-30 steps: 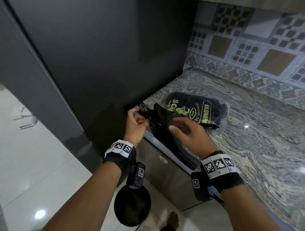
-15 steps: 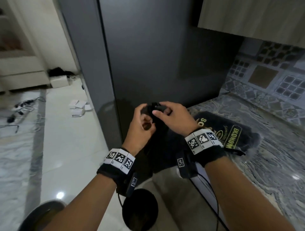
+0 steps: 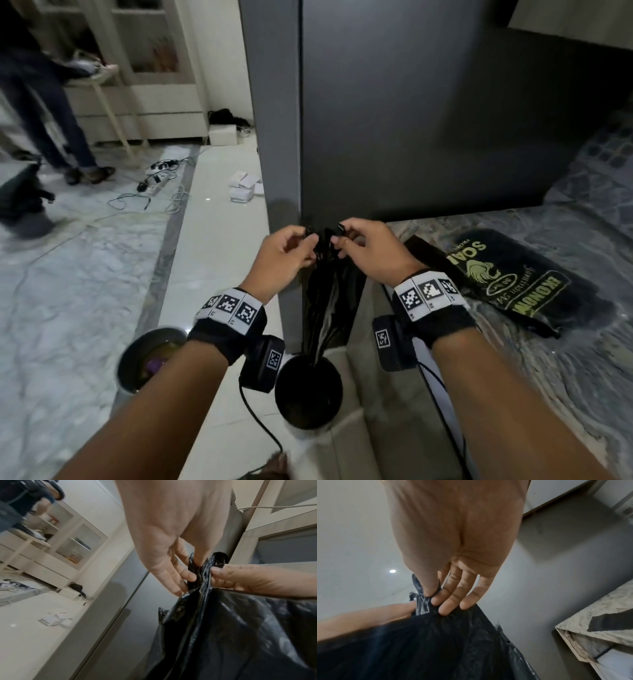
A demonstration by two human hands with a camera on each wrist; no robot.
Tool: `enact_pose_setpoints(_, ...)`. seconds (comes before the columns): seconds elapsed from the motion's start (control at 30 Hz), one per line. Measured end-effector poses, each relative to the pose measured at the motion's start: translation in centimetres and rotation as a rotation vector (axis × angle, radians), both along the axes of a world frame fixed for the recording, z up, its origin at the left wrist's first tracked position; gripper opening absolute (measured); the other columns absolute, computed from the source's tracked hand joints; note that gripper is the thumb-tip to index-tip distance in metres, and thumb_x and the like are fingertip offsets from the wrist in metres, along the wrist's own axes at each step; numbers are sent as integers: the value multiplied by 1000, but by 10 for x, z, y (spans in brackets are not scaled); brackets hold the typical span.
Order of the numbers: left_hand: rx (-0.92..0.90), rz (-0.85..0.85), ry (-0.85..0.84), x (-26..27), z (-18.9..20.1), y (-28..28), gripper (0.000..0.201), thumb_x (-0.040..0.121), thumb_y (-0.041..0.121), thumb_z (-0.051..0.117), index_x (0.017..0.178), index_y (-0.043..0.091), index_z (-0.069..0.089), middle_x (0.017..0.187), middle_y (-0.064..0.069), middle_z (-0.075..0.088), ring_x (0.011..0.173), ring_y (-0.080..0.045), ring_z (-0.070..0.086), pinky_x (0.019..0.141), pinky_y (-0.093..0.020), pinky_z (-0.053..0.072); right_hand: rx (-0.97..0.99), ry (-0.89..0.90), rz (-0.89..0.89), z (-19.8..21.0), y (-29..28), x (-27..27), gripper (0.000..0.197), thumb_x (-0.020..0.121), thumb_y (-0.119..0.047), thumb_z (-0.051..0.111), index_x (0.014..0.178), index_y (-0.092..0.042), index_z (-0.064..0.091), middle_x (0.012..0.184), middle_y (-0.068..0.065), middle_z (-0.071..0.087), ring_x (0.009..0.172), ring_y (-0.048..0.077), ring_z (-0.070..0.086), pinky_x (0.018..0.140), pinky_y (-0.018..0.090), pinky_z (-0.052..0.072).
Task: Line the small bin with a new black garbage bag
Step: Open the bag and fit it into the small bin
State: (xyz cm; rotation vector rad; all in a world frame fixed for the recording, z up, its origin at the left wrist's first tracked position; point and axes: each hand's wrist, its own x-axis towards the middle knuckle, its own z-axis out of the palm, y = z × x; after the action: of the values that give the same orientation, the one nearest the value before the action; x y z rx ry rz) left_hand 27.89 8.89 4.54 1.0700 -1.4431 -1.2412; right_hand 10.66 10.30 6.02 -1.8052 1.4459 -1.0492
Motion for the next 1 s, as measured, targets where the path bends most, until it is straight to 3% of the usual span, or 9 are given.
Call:
enact_pose_setpoints(0.07, -7, 56, -36, 10, -6, 2, 14, 90, 15, 59, 93, 3, 64, 71, -7, 62, 70, -16, 59, 75, -33, 56, 8, -3, -35, -8, 2, -2, 6, 89, -13, 62, 91, -15, 67, 73, -2, 65, 61, 10, 62, 65, 23, 51)
enact_pose_setpoints(0.2, -12, 151, -138, 28, -17, 4, 12, 90, 17, 57, 90, 8, 65, 67, -7, 61, 57, -9, 56, 54, -12, 46, 13, 132, -157, -22, 1, -11, 7, 87, -23, 63, 87, -18, 69, 66, 10, 66, 69, 23, 66, 69, 35, 52)
enact_pose_setpoints(0.33, 48, 201, -155, 41, -27, 8, 16, 88, 10, 54, 97, 8, 67, 67, -10, 63, 48, -3, 53, 48, -9, 41, 81, 166, -186, -30, 4, -7, 9, 90, -24, 59, 83, -25, 64, 61, -4, 67, 51, 0, 58, 54, 23, 44)
enact_pose_setpoints(0.4, 79, 204, -146, 46, -28, 11, 17, 85, 4, 51, 94, 4, 66, 69, -12, 63, 47, -1, 54, 47, -9, 41, 134, 77, -216, -34, 4, -4, 12, 91, -19, 55, 84, -21, 65, 65, -5, 68, 47, 1, 57, 54, 19, 46)
enact_pose_setpoints(0.47, 102, 194, -141, 50, -29, 13, 16, 84, 3, 50, 91, 2, 64, 72, -14, 65, 50, -3, 55, 47, -9, 42, 165, -8, -240, -40, 4, -1, 14, 91, -13, 54, 83, -20, 63, 70, -4, 69, 54, 8, 64, 63, 26, 53)
enact_pose_setpoints(0.57, 133, 172, -155, 56, -34, 13, 16, 83, 15, 52, 88, 5, 63, 78, -14, 71, 61, -15, 58, 55, -16, 44, 203, -76, -281, -52, 7, 5, 11, 85, -14, 60, 80, -23, 65, 73, -1, 72, 70, 14, 71, 75, 32, 57)
enact_pose_setpoints(0.67, 158, 161, -186, 61, -42, 12, 31, 84, 38, 57, 86, 8, 63, 78, -8, 75, 62, -17, 60, 64, -25, 42, 231, -86, -312, -63, 11, 9, 9, 77, -34, 70, 72, -29, 65, 75, -3, 74, 79, 14, 72, 79, 31, 56)
enact_pose_setpoints(0.73, 145, 179, -236, 63, -48, 9, 38, 83, 46, 59, 84, 8, 63, 74, -6, 75, 59, -16, 60, 62, -24, 43, 219, -86, -340, -68, 11, 11, 23, 72, -49, 71, 70, -27, 67, 75, -5, 74, 76, 11, 72, 76, 29, 55)
enact_pose_setpoints(1.0, 187, 198, -279, 71, -76, 2, 9, 83, 17, 56, 78, 9, 59, 76, -12, 74, 55, -15, 57, 45, -10, 42, 206, -19, -485, -82, 9, 3, 16, 86, -28, 65, 71, -28, 59, 68, 1, 71, 69, 17, 71, 77, 42, 58)
